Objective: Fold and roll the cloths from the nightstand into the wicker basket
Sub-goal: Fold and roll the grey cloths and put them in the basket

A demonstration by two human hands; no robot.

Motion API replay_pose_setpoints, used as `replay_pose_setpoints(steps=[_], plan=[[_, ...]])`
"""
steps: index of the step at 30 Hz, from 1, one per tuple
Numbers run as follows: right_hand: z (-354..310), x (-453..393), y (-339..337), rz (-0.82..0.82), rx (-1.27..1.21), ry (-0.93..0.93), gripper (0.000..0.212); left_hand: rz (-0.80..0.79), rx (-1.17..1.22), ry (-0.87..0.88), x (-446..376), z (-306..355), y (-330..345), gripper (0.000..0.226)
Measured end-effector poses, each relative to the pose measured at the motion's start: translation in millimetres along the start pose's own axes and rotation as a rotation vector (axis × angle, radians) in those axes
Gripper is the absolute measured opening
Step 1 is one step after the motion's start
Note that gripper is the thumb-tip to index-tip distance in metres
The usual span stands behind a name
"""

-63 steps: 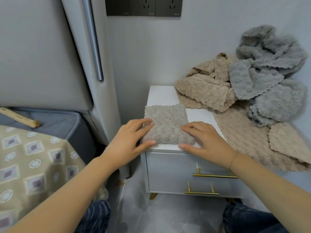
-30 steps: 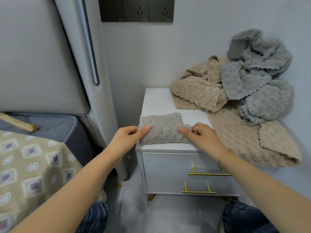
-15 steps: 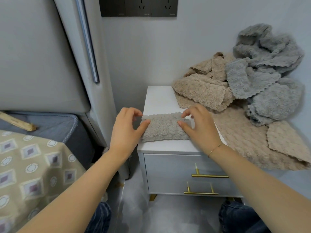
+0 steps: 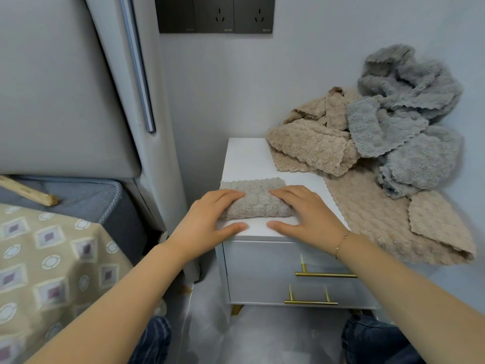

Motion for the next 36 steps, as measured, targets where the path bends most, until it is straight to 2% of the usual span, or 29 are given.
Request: replay_pose_setpoints(steps=[4, 9, 12, 15, 17, 20, 23, 25, 28, 31, 34, 36], plan=[[-3.0, 7.6, -3.6, 0.052, -0.046, -0.026, 0.049, 0.04, -0.03, 0.034, 8.4, 7.4, -4.8, 0.053], [-9.3, 15.6, -14.3, 0.045, -0.198, 0.085, 0.032, -0.07, -0.07, 0.026, 22.2, 16.2, -15.8, 0.06], [-5.5, 10.8, -19.1, 0.039, -0.372, 0.184, 0.025, -0.103, 0.151, -0.173, 21.4, 18.2, -21.9, 0.045], [0.0, -3.0, -18.0, 0.049, -0.429, 0.248, 0.02, -0.12, 0.388, -0.391, 9.7, 15.6, -24.8, 0.035], [3.6, -13.5, -15.1, 0.053, -0.431, 0.272, 0.022, -0.118, 0.458, -0.499, -1.1, 9.9, -24.7, 0.035], [8.9, -28.8, -7.9, 0.075, -0.422, 0.31, 0.039, -0.138, 0.599, -0.652, -15.3, 0.3, -20.6, 0.048], [15.2, -41.7, -0.7, 0.098, -0.324, 0.369, 0.051, -0.131, 0.453, -0.775, -25.3, -5.3, -17.2, 0.06], [19.1, -47.2, 1.9, 0.117, -0.288, 0.393, 0.047, -0.118, 0.404, -0.826, -30.2, -5.7, -16.9, 0.065], [21.9, -51.8, 2.5, 0.136, -0.291, 0.404, 0.035, -0.185, 0.391, -0.857, -34.7, -2.5, -17.4, 0.057], [22.1, -53.1, 4.2, 0.118, -0.309, 0.388, 0.031, -0.243, 0.369, -0.875, -37.4, -1.5, -19.4, 0.056], [23.5, -51.5, 3.0, 0.051, -0.351, 0.34, 0.035, -0.266, 0.404, -0.855, -39.7, -1.6, -21.6, 0.053], [24.2, -48.0, -1.7, -0.004, -0.412, 0.308, 0.046, -0.251, 0.49, -0.826, -40.9, 2.3, -23.5, 0.044]])
Point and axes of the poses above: each hand's wrist, its own x-axis away from the middle knuckle, its own y-axis out of the palm, z = x × y, the point moved 3 cm from there along -x, towards the middle knuckle, and after that the axes turned 5 degrees about -y, right-handed, at the moved point
